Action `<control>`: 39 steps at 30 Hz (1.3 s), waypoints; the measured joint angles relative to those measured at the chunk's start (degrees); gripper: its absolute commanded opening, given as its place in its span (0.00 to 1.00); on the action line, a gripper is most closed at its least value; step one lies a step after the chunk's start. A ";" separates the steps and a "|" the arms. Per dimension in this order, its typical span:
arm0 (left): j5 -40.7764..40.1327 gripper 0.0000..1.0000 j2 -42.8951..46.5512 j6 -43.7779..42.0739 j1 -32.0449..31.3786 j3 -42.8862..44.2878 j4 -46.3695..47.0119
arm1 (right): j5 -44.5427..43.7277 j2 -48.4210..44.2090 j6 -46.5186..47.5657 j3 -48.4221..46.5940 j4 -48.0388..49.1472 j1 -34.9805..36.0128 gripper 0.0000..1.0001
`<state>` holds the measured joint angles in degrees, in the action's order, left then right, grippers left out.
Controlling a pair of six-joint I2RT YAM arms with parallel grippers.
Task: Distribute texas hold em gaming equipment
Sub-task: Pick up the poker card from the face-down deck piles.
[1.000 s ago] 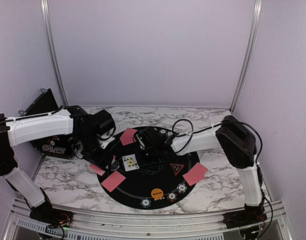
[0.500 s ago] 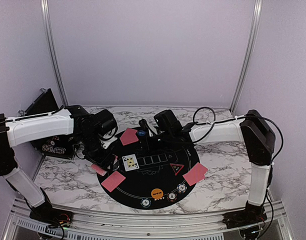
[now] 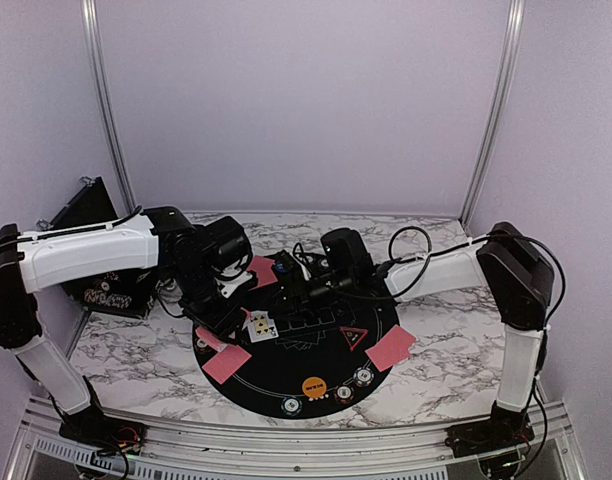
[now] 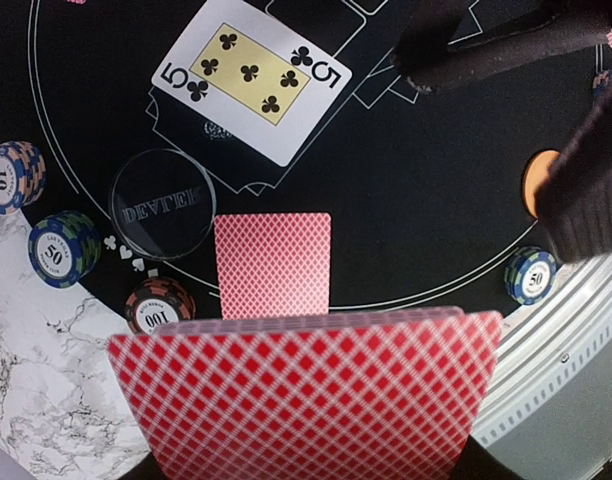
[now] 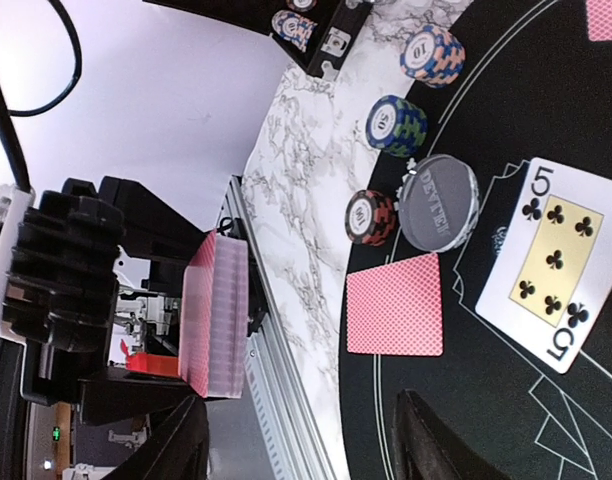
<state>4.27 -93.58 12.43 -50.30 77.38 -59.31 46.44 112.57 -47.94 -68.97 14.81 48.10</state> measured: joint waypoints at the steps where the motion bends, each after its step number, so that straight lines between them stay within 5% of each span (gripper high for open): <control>1: 0.00 0.58 -0.15 0.00 -0.17 0.20 -0.07 | 0.52 0.00 -0.96 0.28 1.29 -0.02 0.63; 39: -0.02 0.58 -1.01 -0.02 -1.29 1.01 -0.48 | 5.60 7.04 -15.82 -0.76 17.84 2.67 0.62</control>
<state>4.25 -94.59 12.40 -51.59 78.39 -59.79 52.03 119.61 -63.77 -69.73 32.64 50.76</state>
